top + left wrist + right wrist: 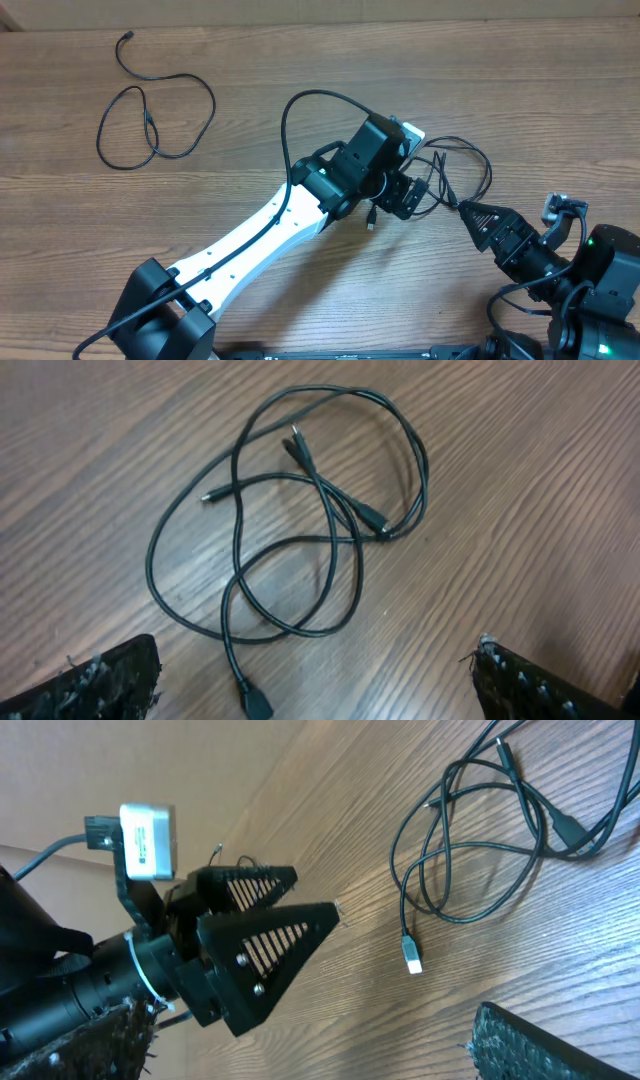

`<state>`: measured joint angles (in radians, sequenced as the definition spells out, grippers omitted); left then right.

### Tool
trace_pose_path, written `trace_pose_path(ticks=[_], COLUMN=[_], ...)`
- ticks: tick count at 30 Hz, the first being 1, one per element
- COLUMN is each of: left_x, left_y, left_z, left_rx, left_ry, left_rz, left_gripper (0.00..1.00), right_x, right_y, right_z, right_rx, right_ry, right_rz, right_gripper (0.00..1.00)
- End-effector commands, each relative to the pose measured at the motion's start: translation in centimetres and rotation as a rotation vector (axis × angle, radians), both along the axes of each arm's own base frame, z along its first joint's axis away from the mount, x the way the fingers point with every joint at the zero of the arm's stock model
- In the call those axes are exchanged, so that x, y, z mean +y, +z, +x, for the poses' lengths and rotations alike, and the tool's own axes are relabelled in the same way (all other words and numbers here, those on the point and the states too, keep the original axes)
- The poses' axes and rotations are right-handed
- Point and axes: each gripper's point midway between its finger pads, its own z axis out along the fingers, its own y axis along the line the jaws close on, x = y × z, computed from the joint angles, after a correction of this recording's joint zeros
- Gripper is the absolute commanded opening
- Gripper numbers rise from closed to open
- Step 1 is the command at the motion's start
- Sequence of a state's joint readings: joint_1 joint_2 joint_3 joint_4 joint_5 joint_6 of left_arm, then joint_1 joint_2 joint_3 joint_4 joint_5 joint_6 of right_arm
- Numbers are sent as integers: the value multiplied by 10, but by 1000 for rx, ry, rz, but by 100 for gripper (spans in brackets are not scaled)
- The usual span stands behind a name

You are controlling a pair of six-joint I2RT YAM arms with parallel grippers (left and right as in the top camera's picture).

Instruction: Untangle cables

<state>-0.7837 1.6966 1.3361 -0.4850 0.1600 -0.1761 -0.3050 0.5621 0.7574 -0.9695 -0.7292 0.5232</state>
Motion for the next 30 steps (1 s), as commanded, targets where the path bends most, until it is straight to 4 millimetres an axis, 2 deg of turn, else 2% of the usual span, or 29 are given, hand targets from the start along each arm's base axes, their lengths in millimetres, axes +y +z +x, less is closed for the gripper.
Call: trace_pose_path(ticks=[1,4,6,9,11,13,16,20,22,23,24,25,26,28,30], left_x=[-9,-17,-22,-28,-32,-42,-55,-74,-83,-87,-90,-90,-89,-86,-83], left_y=[-3,-10,-22,-39,-51,-61,-62,-66,-78,-85,-94,-105,-110,-107,-90], left_z=[14,21,27,31,28,14,7,11,10,7,4,1,0,1,8], left_rx=[-18,4,35,60,89,127,99,14,-2,2,12,24,34,40,42], left_ry=[-5,-7,-12,-19,-37,-115,-173,-171,-174,-182,-190,-193,-193,-184,-146], left_rz=[19,41,76,104,108,96,88,92,101,104,116,135,147,147,121], left_gripper=[100,100,100,95,94,93,93,94,85,74,46,23,5,4,4], right_x=[1,2,1,-2,-4,-8,-11,-11,-11,-11,-11,-11,-11,-11,-13], right_y=[6,4,4,0,-3,-10,-14,-14,-14,-14,-14,-14,-14,-14,-16], right_z=[0,-2,-2,-2,-3,-5,-7,-7,-7,-7,-7,-7,-7,-7,-6], right_rx=[-13,-1,-1,13,30,64,84,96,108,108,108,108,108,108,111], right_ry=[4,4,3,-17,-31,-56,-71,-85,-100,-101,-101,-101,-101,-101,-110], right_rz=[2,5,4,-10,-18,-32,-41,-20,-3,-4,-5,-5,-5,-5,-12], right_gripper=[100,100,100,100,100,100,100,100,100,100,100,100,100,100,100])
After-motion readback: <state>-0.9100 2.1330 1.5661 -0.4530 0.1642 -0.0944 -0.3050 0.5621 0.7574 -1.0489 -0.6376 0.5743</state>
